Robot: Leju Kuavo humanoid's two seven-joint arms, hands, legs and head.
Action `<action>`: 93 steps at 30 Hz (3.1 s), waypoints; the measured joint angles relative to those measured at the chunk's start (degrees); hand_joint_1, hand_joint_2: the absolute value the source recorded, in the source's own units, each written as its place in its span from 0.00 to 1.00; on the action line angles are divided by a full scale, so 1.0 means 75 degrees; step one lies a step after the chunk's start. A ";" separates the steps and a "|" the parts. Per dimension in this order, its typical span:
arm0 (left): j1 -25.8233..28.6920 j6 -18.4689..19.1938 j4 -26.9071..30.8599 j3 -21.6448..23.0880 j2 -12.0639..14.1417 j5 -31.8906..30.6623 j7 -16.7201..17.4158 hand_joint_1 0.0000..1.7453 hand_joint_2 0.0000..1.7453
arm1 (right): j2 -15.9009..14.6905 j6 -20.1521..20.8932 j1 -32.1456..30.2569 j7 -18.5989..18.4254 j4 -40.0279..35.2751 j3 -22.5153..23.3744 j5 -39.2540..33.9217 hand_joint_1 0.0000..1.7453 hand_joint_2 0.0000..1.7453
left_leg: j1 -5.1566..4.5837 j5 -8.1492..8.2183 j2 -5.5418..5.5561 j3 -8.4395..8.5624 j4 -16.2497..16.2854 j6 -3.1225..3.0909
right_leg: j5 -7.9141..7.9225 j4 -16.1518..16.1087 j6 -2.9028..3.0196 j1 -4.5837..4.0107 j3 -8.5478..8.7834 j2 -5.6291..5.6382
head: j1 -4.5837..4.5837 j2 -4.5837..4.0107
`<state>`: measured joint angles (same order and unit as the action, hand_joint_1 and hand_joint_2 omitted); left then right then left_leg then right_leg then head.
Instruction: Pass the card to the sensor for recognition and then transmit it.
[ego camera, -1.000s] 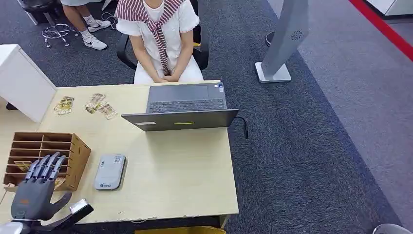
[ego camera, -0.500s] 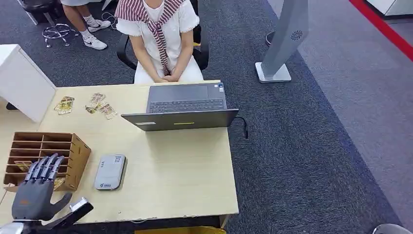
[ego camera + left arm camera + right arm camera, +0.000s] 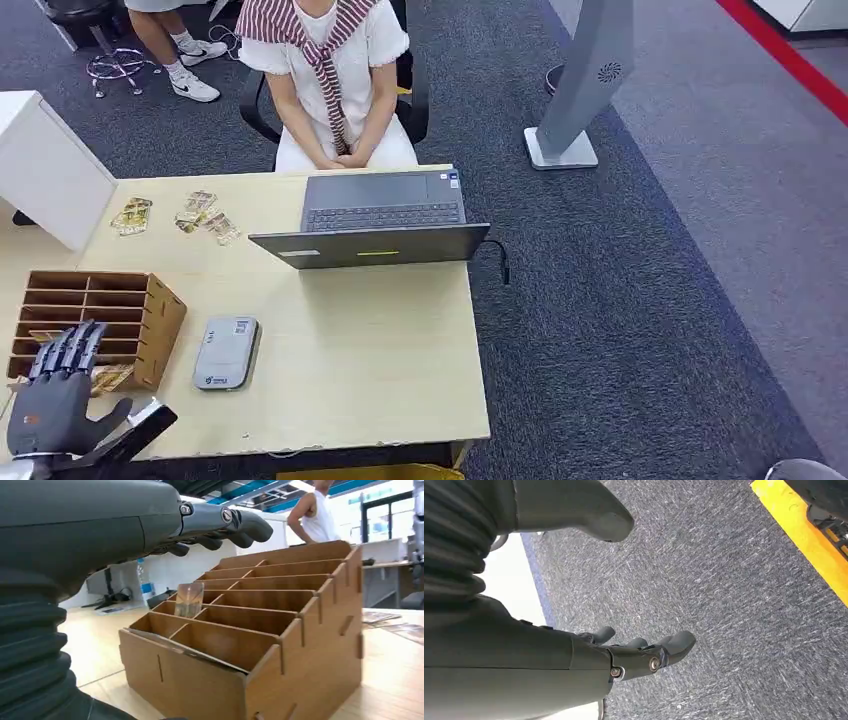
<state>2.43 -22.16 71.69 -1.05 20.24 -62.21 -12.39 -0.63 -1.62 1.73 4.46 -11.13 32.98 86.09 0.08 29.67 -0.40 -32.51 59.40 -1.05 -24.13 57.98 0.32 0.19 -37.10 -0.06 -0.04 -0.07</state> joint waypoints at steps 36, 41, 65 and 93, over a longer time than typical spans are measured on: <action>-0.0170 -0.0565 -0.0423 -0.0277 -0.0178 0.0323 -0.0565 1.00 1.00 | -0.0044 0.0038 0.0002 0.0099 0.0003 -0.0052 0.0207 0.00 1.00 | 0.0000 0.0000 0.0000 -0.0001 0.0000 0.0000 | 0.0000 0.0000 0.0000 0.0000 0.0000 0.0000 | 0.0000 0.0000; -0.0183 -0.0571 -0.0449 -0.0289 -0.0187 0.0329 -0.0597 1.00 1.00 | -0.0050 0.0041 0.0001 0.0140 0.0003 -0.0061 0.0210 0.00 1.00 | 0.0000 0.0000 0.0000 -0.0001 0.0000 0.0000 | 0.0000 0.0000 0.0000 0.0000 0.0000 0.0000 | 0.0000 -0.0003; 0.0622 -0.1110 0.1393 -0.0286 -0.0256 0.0367 -0.1055 1.00 1.00 | -0.0055 0.0064 -0.0014 0.0140 0.0006 -0.0157 0.0210 0.00 1.00 | -0.0001 0.0004 0.0000 -0.0001 0.0000 -0.0004 | -0.0004 -0.0001 -0.0005 0.0000 0.0000 0.0001 | 0.0000 0.0000; -0.4997 -0.1352 -0.0995 0.1299 -0.1532 -0.1054 0.0107 1.00 1.00 | 0.0032 0.0807 0.0724 -0.0087 -0.0014 -0.0929 0.0498 0.00 1.00 | -0.0020 -0.0113 0.0071 -0.0062 0.0037 -0.0017 | 0.0122 -0.0007 -0.0020 0.0003 -0.0028 -0.0087 | 0.0006 -0.0003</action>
<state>-35.05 -32.30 64.23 8.69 8.75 -70.11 -11.59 -0.39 4.44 7.16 3.81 -11.23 26.01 89.83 -0.07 28.83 0.13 -32.98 59.68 -1.18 -23.22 57.92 0.18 0.21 -37.31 -0.71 0.00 -0.09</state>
